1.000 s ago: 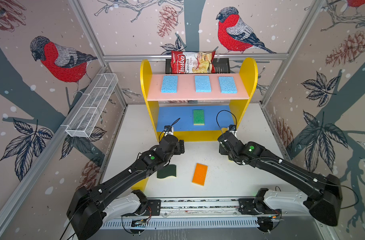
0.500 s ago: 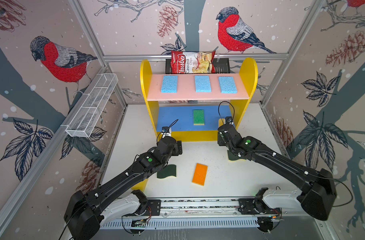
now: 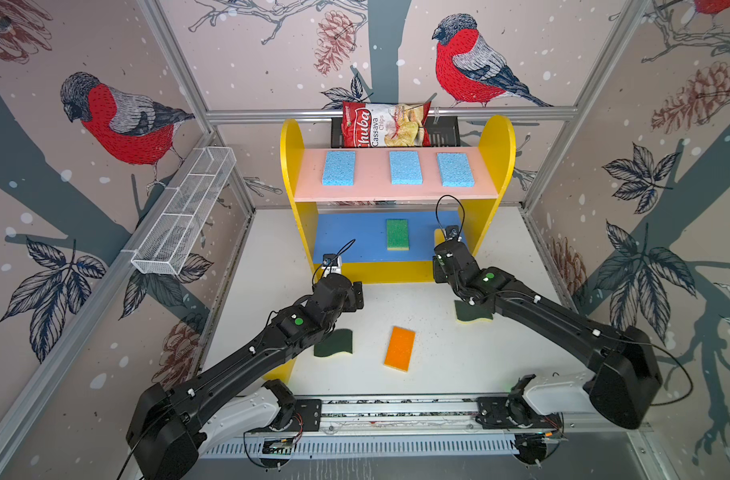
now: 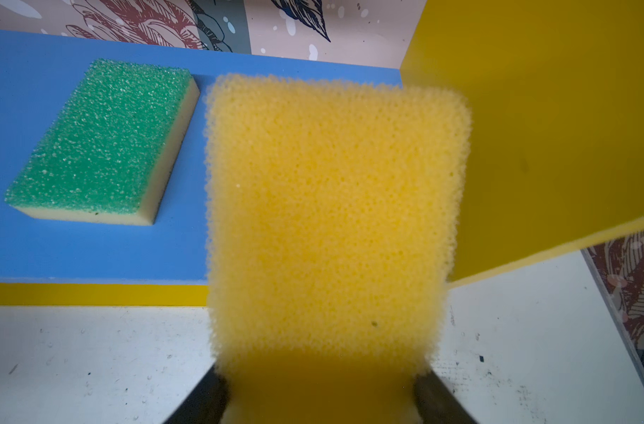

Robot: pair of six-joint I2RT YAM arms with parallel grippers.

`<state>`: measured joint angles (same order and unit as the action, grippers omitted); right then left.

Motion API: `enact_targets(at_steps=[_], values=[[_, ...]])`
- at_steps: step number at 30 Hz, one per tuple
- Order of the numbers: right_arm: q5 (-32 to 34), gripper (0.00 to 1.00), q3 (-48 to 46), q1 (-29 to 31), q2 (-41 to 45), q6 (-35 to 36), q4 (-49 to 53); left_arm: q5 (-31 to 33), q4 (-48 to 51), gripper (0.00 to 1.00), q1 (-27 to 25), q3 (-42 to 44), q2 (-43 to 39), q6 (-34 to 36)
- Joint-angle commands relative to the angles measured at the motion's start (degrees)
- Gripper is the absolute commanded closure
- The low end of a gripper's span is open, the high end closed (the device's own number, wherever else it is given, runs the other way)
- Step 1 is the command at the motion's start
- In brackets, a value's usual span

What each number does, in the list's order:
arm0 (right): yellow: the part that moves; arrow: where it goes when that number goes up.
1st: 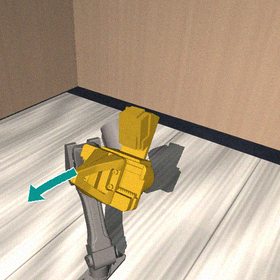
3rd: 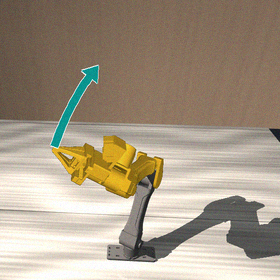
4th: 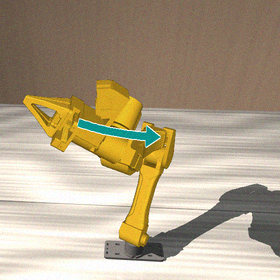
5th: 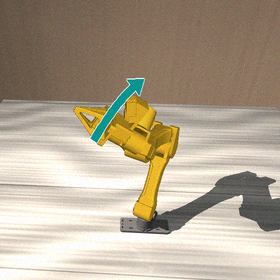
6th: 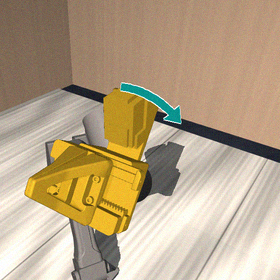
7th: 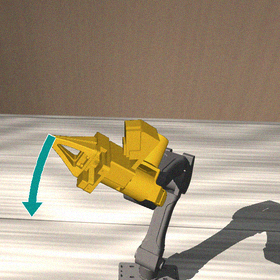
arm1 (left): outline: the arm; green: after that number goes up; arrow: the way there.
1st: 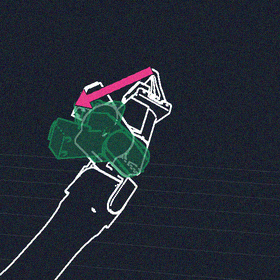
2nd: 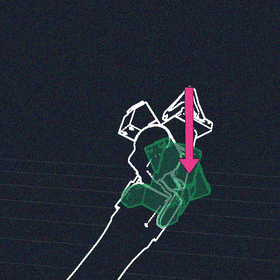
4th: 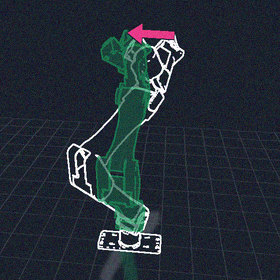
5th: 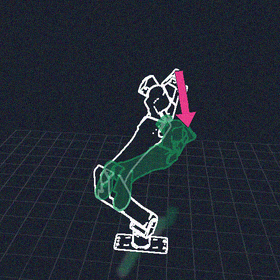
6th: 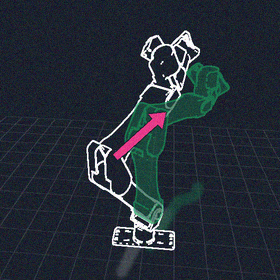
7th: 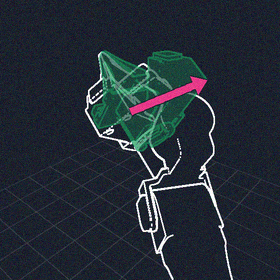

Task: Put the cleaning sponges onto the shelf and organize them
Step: 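Lift the yellow sponge with the right gripper toward the blue lower shelf, then lower the yellow sponge onto the blue shelf beside the green sponge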

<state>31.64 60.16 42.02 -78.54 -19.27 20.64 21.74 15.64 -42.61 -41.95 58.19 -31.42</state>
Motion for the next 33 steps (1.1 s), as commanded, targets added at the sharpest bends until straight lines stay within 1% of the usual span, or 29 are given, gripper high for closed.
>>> enact_targets(at_steps=[1, 12, 18, 33], values=[[1.4, 0.40, 1.1, -0.6, -1.2, 1.8, -3.0, 1.1, -0.8, 0.15, 0.0, 0.2, -0.1, 1.0], [-0.8, 0.40, 4.1, -3.5, -6.0, 3.0, -4.7, 1.1, -1.6, 0.15, 0.0, 0.1, 0.3, 1.3], [-0.6, 0.41, 5.1, -4.6, -8.2, 3.8, -5.8, 1.1, -2.9, 0.15, 0.0, 0.6, 0.5, 1.0], [-3.1, 0.41, 6.4, -6.9, -11.6, 4.5, -7.6, 0.3, -3.9, 0.16, 0.1, 0.4, 4.0, 0.3]])
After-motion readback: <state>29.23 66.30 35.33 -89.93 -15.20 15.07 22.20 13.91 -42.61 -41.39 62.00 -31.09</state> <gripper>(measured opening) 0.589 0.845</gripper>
